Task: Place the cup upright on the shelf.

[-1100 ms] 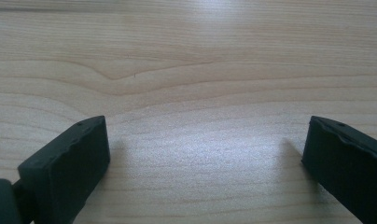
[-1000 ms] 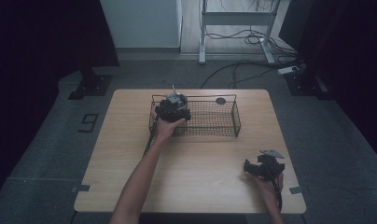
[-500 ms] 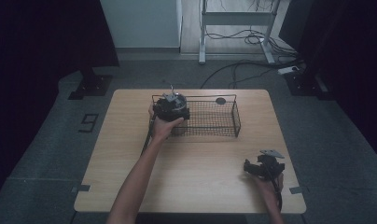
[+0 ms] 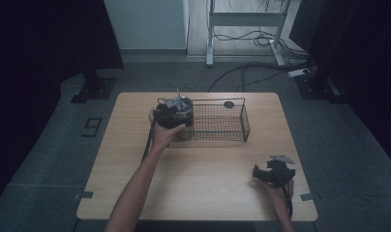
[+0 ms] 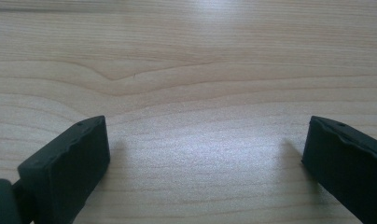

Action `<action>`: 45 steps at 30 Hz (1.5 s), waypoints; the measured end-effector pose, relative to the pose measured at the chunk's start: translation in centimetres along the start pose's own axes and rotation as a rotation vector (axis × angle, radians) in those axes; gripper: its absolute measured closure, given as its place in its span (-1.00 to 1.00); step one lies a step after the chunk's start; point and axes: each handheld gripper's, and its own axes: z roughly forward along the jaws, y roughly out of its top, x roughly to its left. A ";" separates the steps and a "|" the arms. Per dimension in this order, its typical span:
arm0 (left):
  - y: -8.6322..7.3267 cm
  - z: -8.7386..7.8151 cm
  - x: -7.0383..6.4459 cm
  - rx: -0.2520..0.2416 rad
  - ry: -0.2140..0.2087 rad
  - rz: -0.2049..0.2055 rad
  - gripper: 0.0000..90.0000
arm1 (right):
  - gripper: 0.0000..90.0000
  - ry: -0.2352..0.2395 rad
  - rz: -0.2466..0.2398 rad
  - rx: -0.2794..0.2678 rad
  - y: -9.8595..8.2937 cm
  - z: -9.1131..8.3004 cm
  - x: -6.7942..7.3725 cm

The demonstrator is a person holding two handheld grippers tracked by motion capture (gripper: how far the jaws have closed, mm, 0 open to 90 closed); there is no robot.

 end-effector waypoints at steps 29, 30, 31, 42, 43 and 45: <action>-7.7 -9.1 2.2 0.022 -0.102 0.029 -1.00 | -0.98 -0.002 0.004 0.000 0.0 0.0 0.0; -8.2 -9.5 2.3 0.025 -0.107 0.027 -1.00 | -0.98 -0.002 0.004 0.000 0.0 0.0 0.0; -8.9 -9.9 2.5 0.030 -0.112 0.025 -1.00 | -0.98 -0.002 0.004 0.000 0.0 0.0 0.0; -14.3 -12.2 3.0 0.094 -0.129 0.034 -1.00 | -0.97 -0.003 0.006 -0.003 0.0 0.0 0.0; -14.7 -12.3 3.0 0.099 -0.128 0.033 -1.00 | -0.97 -0.003 0.006 -0.003 0.0 0.0 0.0; -15.7 -12.6 3.1 0.107 -0.130 0.026 -1.00 | -0.97 -0.004 0.006 -0.003 0.0 0.0 0.0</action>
